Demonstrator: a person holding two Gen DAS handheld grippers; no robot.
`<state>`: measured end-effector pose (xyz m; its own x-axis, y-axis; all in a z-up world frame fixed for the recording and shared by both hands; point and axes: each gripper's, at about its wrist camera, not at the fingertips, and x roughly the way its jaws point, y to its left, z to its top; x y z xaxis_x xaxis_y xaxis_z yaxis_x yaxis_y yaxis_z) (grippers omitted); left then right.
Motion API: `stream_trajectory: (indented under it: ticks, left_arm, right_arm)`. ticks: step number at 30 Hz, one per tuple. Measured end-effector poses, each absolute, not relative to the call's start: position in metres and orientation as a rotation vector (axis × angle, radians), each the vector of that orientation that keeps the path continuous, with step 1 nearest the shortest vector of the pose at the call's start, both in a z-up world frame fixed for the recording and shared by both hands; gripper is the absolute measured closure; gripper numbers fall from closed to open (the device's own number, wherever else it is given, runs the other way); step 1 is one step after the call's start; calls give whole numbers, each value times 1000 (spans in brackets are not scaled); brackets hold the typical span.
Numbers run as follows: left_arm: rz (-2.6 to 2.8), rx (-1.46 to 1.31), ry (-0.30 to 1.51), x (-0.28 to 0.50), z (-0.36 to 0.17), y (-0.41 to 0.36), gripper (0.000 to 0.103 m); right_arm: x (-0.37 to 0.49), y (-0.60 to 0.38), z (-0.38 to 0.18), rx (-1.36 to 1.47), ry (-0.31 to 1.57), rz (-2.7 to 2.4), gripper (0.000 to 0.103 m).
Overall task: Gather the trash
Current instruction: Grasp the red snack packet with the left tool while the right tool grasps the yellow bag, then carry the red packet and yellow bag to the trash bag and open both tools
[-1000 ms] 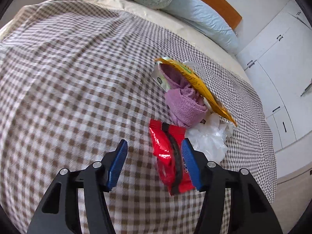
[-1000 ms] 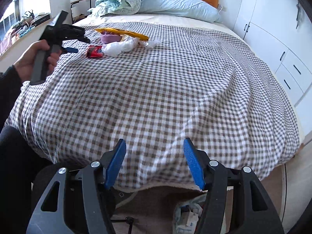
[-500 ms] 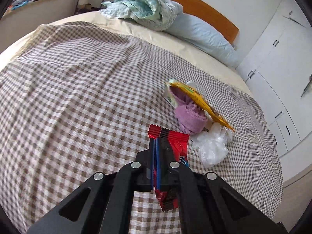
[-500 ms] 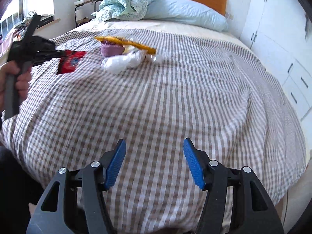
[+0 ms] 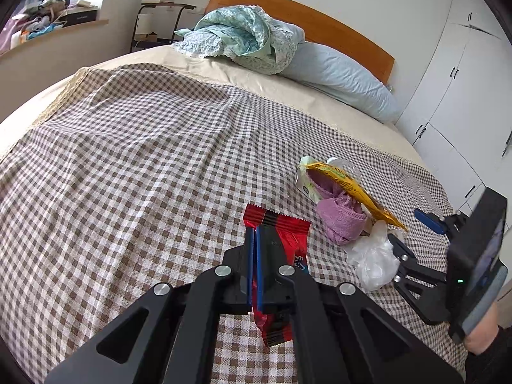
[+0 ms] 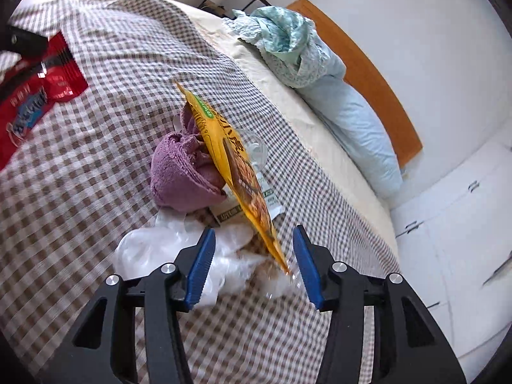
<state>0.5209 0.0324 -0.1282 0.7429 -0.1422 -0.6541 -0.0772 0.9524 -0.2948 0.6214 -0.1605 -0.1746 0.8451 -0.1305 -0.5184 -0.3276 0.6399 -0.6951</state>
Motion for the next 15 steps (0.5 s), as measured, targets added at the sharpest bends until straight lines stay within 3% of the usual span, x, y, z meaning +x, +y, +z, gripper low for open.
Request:
stream_trajectory:
  ticks: [4,6,7,15]
  left_arm:
    - [-16,-330,726,522,-127,40,103]
    - [-19,-333,735,523,-128,41,103]
    - [-15,-327,738,524,-129,40,103]
    - [-40,-309,726,521,-126,30,103]
  right_arm:
    - [651,-140,-196,-1016,520,94,64]
    - [665,-136,-205,-1049,538,89,89]
    - [670,-135,-206,-1052,557,83,95]
    - [630,-167,-110,-752,515,80,100]
